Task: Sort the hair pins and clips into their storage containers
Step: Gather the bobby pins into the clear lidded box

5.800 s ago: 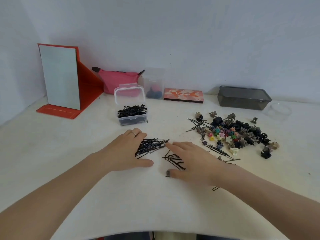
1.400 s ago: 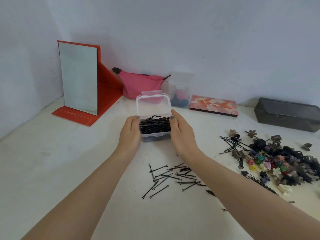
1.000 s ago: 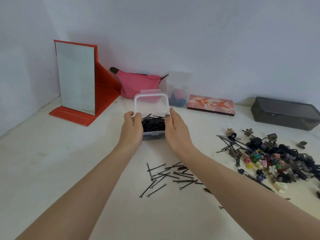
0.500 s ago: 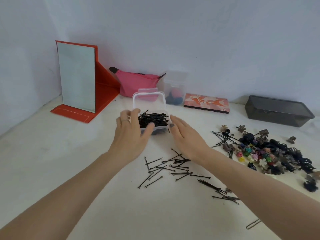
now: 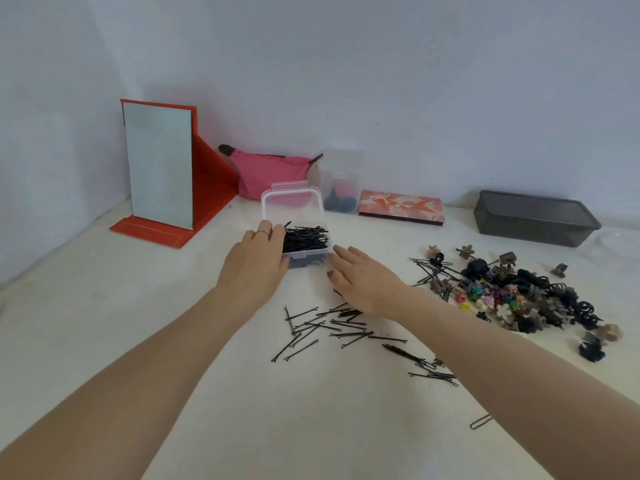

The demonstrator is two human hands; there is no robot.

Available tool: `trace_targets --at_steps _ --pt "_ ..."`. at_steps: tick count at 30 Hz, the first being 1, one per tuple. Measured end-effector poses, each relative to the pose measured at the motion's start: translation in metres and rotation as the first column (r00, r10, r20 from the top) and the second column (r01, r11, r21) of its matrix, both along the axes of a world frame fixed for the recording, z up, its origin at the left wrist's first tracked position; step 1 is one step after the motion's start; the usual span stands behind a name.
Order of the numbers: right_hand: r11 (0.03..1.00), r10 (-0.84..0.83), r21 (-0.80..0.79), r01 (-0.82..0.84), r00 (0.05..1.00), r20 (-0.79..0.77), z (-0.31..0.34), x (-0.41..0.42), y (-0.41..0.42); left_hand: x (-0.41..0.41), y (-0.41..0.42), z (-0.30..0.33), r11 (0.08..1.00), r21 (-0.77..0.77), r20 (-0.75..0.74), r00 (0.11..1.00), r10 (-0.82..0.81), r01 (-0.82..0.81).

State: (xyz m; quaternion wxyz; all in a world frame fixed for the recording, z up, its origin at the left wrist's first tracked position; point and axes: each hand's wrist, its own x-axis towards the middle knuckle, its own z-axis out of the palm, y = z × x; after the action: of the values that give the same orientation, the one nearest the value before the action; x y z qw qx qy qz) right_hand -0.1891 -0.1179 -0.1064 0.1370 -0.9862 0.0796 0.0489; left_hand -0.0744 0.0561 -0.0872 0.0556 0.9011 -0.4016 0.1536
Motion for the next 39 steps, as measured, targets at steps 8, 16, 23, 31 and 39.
trace_targets --at_steps 8,16,23,31,39 --pt "0.986 0.054 -0.165 -0.038 0.994 0.092 -0.003 0.0 -0.002 0.034 0.01 -0.002 0.995 0.091 0.095 0.994 -0.057 0.048" --pt "0.989 0.14 -0.09 -0.122 0.963 0.232 -0.001 -0.064 0.002 -0.019 0.017 0.004 0.995 0.066 0.123 0.989 -0.082 0.075" --pt "0.972 -0.166 -0.157 0.172 0.985 0.048 -0.004 -0.081 -0.007 -0.098 0.019 -0.037 0.971 0.192 -0.469 0.883 -0.04 0.146" --pt "0.918 -0.361 0.279 0.283 0.886 0.29 0.002 -0.073 -0.003 -0.094 -0.027 -0.043 0.966 0.025 -0.514 0.832 -0.209 0.258" --pt "0.917 -0.393 -0.031 0.399 0.912 0.117 -0.008 -0.062 -0.037 -0.085 -0.047 -0.049 0.938 -0.02 -0.492 0.813 -0.31 0.346"
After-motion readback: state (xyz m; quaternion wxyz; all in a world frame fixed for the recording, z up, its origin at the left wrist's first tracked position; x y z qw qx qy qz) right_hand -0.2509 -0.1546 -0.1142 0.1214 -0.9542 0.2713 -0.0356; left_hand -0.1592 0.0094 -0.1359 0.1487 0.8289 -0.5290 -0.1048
